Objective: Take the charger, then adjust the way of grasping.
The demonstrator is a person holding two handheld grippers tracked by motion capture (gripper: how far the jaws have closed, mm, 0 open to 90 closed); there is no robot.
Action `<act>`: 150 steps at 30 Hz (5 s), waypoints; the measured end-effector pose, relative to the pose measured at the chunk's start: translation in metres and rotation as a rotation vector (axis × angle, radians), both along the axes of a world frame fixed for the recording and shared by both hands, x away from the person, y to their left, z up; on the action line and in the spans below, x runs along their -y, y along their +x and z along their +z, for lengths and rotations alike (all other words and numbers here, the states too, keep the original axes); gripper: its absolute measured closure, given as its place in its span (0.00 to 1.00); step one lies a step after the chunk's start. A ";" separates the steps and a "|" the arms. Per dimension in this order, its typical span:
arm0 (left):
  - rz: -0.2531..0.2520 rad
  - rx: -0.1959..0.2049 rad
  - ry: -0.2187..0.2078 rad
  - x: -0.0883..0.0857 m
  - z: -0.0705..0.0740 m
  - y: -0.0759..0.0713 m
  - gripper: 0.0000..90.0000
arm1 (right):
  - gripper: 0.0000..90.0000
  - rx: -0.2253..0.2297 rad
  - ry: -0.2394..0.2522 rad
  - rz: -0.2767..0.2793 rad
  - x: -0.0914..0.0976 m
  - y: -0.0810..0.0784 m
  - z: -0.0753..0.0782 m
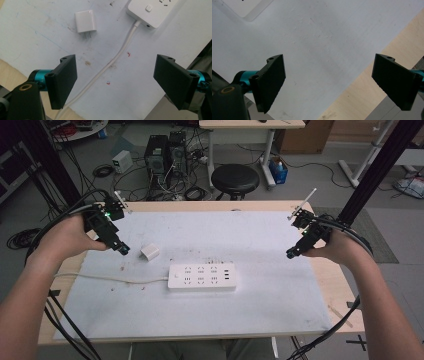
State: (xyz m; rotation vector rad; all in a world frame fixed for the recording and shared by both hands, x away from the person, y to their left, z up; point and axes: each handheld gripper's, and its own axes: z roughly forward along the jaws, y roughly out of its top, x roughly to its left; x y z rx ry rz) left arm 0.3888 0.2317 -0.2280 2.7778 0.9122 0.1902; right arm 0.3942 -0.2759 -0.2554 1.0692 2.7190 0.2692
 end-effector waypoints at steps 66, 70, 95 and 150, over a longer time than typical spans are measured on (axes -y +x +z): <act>0.120 -0.179 0.080 0.029 -0.165 0.111 0.22 | 0.12 0.007 0.038 0.025 0.014 0.005 -0.019; 0.128 -0.186 0.092 0.031 -0.171 0.113 0.22 | 0.12 0.002 0.036 0.023 0.015 0.005 -0.023; 0.137 -0.185 0.126 0.029 -0.182 0.120 0.47 | 0.12 -0.019 0.035 0.018 0.015 0.009 -0.031; -0.145 -0.004 -0.061 0.071 -0.018 0.028 0.47 | 0.12 -0.124 0.209 -0.228 -0.012 0.009 -0.001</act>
